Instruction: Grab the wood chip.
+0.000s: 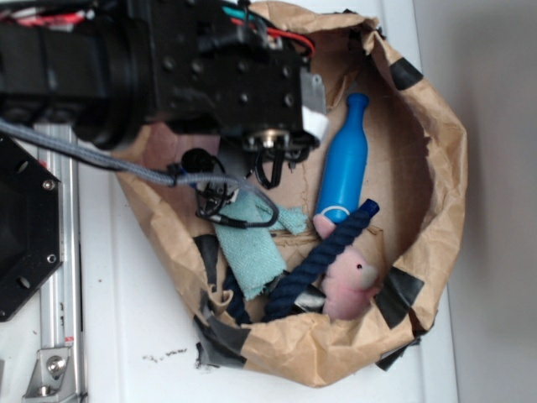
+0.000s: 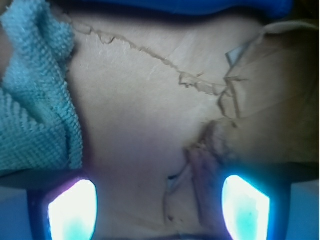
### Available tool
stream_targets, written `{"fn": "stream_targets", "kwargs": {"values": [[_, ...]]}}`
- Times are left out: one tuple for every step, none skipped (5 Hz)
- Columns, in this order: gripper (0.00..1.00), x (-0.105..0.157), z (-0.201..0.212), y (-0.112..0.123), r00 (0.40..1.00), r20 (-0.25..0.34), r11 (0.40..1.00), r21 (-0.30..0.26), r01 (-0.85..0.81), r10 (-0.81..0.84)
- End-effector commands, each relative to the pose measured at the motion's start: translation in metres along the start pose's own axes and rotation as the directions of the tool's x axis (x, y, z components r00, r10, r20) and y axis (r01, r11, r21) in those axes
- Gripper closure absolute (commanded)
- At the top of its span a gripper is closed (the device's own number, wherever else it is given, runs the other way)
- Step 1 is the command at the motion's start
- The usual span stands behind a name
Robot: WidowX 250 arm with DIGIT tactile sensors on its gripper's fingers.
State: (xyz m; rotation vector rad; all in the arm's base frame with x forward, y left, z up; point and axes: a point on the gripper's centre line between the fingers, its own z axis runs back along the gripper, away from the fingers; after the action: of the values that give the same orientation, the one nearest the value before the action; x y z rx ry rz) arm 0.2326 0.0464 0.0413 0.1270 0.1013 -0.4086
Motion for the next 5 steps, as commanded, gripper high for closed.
{"fn": "stream_targets", "kwargs": {"values": [[0.0,-0.012,0.005,-0.001,0.999,0.032,1.0,0.008,-0.007,0.007],[0.0,-0.031,0.003,0.002,0.999,0.047,1.0,0.015,-0.016,0.016],[0.0,-0.045,0.005,0.01,0.994,0.105,0.999,0.038,-0.011,0.007],[0.0,-0.049,0.011,0.029,0.991,0.127,0.998,0.037,-0.047,0.042],[0.0,-0.045,0.005,0.037,0.994,0.105,0.998,0.03,-0.047,0.044]]}}
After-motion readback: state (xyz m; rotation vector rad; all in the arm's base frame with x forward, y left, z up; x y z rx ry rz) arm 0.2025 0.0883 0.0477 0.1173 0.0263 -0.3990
